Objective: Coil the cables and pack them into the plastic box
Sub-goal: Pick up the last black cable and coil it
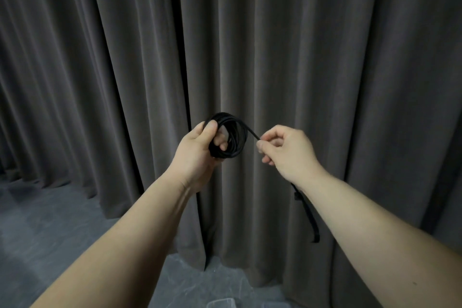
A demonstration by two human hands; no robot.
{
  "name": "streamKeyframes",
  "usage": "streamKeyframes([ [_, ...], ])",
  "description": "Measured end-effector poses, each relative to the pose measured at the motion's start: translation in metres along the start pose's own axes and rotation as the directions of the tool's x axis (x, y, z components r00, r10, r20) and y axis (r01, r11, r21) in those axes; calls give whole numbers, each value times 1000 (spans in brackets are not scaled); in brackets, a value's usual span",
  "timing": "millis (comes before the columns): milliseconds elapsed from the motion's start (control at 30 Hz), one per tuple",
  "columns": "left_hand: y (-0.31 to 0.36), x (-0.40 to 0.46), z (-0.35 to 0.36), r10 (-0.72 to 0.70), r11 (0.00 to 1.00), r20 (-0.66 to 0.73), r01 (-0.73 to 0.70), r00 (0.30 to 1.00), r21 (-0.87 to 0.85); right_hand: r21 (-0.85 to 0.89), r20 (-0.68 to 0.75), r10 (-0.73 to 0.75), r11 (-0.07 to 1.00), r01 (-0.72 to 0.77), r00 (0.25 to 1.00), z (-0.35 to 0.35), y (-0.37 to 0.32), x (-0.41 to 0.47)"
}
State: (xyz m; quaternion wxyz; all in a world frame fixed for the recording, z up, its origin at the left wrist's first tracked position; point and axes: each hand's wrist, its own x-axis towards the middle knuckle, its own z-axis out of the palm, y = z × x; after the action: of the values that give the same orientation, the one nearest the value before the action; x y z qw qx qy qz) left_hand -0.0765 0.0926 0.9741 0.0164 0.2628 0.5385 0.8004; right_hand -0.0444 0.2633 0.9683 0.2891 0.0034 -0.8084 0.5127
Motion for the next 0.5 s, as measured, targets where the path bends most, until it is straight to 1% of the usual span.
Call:
streamKeyframes([
  [100,1,2,-1,-6,999,-105,2,994,-35,-195,54,-81,977,90,995,2,5,-7],
  [167,2,3,0,-25,997,-154,13,988,-77,-299,119,-182,931,210,976,4,6,-12],
  [200,2,4,-1,-35,995,-170,18,985,-101,-355,180,-216,896,268,960,4,7,-14],
  [267,4,6,-2,-48,992,-195,23,980,-127,-425,328,-218,835,349,919,6,9,-16],
  [300,4,6,-2,-45,992,-203,21,978,-121,-436,372,-199,825,359,907,7,9,-17],
  [333,4,6,-3,-37,994,-208,14,978,-107,-438,382,-191,824,359,904,7,9,-17],
  [367,4,6,-3,-26,996,-209,8,978,-88,-432,358,-206,828,357,911,7,9,-17],
  [400,3,5,-4,-15,998,-207,2,978,-63,-428,304,-229,834,348,925,7,8,-17],
  [433,3,4,-4,-4,999,-205,-3,979,-34,-426,234,-248,843,329,940,7,6,-16],
  [500,1,3,-4,14,1000,-201,-9,979,23,-431,111,-237,863,262,965,6,3,-13],
])
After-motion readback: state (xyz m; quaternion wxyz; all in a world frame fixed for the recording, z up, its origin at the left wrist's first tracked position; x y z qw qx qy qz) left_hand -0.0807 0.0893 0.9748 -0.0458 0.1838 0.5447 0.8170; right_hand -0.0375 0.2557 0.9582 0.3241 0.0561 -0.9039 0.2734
